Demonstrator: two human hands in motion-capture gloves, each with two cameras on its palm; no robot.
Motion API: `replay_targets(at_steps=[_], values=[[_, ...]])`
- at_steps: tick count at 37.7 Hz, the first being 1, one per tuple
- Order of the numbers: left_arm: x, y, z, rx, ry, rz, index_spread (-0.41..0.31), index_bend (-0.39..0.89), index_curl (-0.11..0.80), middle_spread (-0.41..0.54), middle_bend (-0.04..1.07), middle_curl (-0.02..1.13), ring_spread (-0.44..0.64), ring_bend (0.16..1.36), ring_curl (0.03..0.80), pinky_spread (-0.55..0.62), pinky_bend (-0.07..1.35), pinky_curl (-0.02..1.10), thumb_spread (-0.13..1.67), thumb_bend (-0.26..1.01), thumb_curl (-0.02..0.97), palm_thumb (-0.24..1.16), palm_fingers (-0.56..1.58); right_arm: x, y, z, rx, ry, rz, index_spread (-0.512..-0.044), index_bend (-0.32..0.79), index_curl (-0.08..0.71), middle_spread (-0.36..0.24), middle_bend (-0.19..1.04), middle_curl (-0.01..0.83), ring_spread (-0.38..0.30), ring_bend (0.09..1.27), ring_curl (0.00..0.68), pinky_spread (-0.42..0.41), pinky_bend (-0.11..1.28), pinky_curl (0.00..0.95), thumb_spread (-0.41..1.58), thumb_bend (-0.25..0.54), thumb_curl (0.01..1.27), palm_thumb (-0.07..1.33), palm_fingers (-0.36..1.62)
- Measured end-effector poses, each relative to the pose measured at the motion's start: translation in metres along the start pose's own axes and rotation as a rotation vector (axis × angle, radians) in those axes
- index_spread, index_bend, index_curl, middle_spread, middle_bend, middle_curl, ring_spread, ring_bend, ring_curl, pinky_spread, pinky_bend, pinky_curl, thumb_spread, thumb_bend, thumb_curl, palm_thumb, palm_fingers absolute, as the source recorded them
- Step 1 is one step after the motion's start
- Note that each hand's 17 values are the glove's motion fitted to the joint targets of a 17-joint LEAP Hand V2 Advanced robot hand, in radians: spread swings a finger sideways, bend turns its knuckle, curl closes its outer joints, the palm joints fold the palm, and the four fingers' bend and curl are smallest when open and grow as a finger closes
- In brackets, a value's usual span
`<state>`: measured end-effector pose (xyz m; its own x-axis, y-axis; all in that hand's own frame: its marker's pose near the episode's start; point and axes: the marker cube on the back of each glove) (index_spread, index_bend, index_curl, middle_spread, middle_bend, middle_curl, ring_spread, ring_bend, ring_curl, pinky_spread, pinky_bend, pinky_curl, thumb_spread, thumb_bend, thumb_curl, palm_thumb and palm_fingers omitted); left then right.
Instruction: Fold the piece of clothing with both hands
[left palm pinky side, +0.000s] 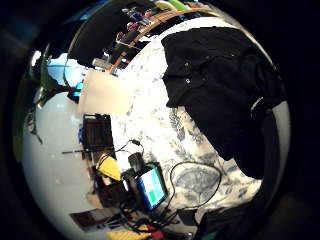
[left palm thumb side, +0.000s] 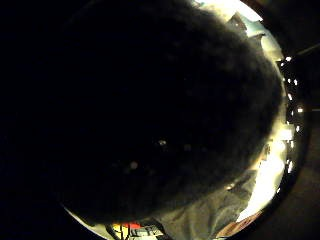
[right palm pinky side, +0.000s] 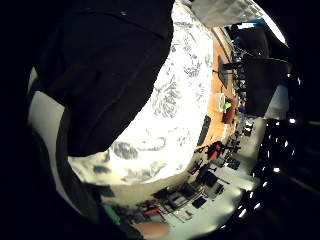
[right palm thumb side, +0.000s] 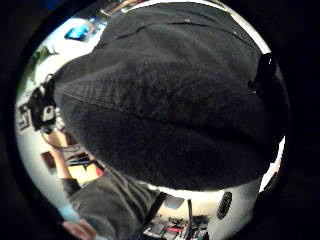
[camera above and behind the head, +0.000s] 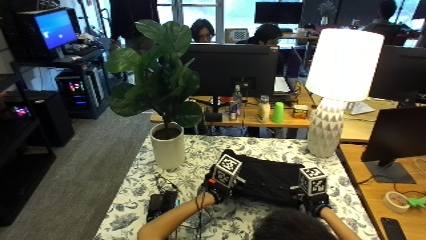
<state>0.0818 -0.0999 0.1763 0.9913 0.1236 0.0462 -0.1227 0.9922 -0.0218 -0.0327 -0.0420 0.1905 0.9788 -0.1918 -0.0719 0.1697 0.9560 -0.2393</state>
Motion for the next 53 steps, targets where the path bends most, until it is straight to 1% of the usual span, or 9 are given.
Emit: replay_targets(at_steps=[6, 12, 19, 23, 31, 35, 41, 46, 53], values=[[0.013, 0.060, -0.044, -0.068, -0.044, 0.077, -0.256, 0.15, 0.369, -0.344, 0.65, 0.57, -0.36, 0.75, 0.439, -0.35, 0.42, 0.41, 1.61, 0.36, 0.147, 0.40, 1.19, -0.015, 0.060, -0.056, -0.130, 0.011, -0.091, -0.255, 0.24, 0.376, -0.176, 0.36, 0.458, -0.213, 0.59, 0.440, -0.264, 0.50, 0.408, 0.55, 0.083, 0.51, 1.00, 1.28], [0.011, 0.085, -0.086, -0.149, -0.098, 0.095, -0.253, 0.14, 0.376, -0.345, 0.64, 0.59, -0.37, 0.76, 0.449, -0.35, 0.42, 0.42, 1.61, 0.38, 0.139, 0.39, 1.19, 0.001, 0.063, -0.099, -0.202, -0.029, -0.100, -0.261, 0.24, 0.412, -0.185, 0.37, 0.475, -0.230, 0.58, 0.446, -0.291, 0.50, 0.413, 0.44, 0.039, 0.56, 1.02, 1.29], [-0.003, 0.021, -0.105, -0.206, -0.087, 0.005, -0.249, 0.14, 0.383, -0.349, 0.64, 0.61, -0.37, 0.76, 0.457, -0.36, 0.42, 0.43, 1.61, 0.41, 0.133, 0.37, 1.19, 0.015, 0.007, -0.137, -0.188, 0.082, 0.036, -0.262, 0.24, 0.446, -0.196, 0.37, 0.485, -0.253, 0.58, 0.452, -0.309, 0.50, 0.417, 0.36, -0.010, 0.60, 1.03, 1.30], [-0.018, -0.043, -0.073, -0.216, -0.112, -0.106, -0.248, 0.14, 0.385, -0.351, 0.63, 0.62, -0.37, 0.77, 0.461, -0.36, 0.42, 0.43, 1.61, 0.43, 0.130, 0.36, 1.19, 0.018, -0.041, -0.128, -0.162, 0.108, 0.144, -0.262, 0.23, 0.461, -0.199, 0.37, 0.489, -0.253, 0.58, 0.455, -0.312, 0.50, 0.419, 0.33, -0.022, 0.62, 1.03, 1.30], [-0.050, -0.087, -0.016, -0.236, -0.214, -0.386, -0.252, 0.14, 0.390, -0.352, 0.62, 0.63, -0.36, 0.73, 0.456, -0.34, 0.38, 0.42, 1.61, 0.45, 0.123, 0.34, 1.13, 0.005, -0.077, -0.097, 0.067, 0.080, 0.302, -0.266, 0.18, 0.476, -0.208, 0.35, 0.489, -0.247, 0.58, 0.458, -0.310, 0.50, 0.421, 0.34, -0.030, 0.66, 1.01, 1.25], [-0.071, -0.105, -0.007, -0.164, -0.173, -0.427, -0.211, 0.10, 0.371, -0.311, 0.45, 0.59, -0.33, 0.65, 0.445, -0.31, 0.43, 0.44, 1.54, 0.42, 0.120, 0.30, 0.89, 0.023, -0.092, -0.097, 0.292, 0.084, 0.332, -0.267, 0.08, 0.429, -0.185, 0.19, 0.445, -0.215, 0.58, 0.456, -0.277, 0.56, 0.431, 0.52, -0.010, 0.66, 1.02, 1.02], [-0.102, -0.101, -0.061, 0.004, -0.090, -0.503, -0.162, 0.07, 0.335, -0.254, 0.28, 0.54, -0.29, 0.62, 0.431, -0.26, 0.48, 0.45, 1.34, 0.26, 0.091, 0.13, 0.74, 0.040, -0.050, -0.119, 0.189, 0.010, 0.320, -0.264, 0.05, 0.374, -0.158, 0.15, 0.418, -0.186, 0.59, 0.456, -0.236, 0.60, 0.439, 0.71, -0.021, 0.65, 0.99, 0.97], [-0.099, -0.091, -0.101, 0.086, -0.016, -0.452, -0.143, 0.08, 0.306, -0.230, 0.20, 0.49, -0.27, 0.60, 0.410, -0.24, 0.47, 0.44, 1.21, 0.19, 0.109, 0.11, 0.74, 0.078, -0.057, -0.123, 0.154, -0.006, 0.349, -0.261, 0.06, 0.334, -0.142, 0.17, 0.412, -0.165, 0.60, 0.452, -0.207, 0.58, 0.429, 0.84, -0.022, 0.63, 0.95, 0.95], [-0.052, -0.086, -0.046, -0.026, 0.030, -0.246, -0.132, 0.14, 0.307, -0.166, 0.11, 0.44, -0.21, 0.55, 0.398, -0.20, 0.48, 0.44, 1.13, 0.13, 0.136, 0.13, 0.66, 0.094, -0.030, -0.103, 0.005, -0.084, 0.478, -0.264, 0.07, 0.292, -0.119, 0.18, 0.413, -0.144, 0.55, 0.437, -0.166, 0.58, 0.421, 1.01, -0.037, 0.59, 0.87, 0.90]])
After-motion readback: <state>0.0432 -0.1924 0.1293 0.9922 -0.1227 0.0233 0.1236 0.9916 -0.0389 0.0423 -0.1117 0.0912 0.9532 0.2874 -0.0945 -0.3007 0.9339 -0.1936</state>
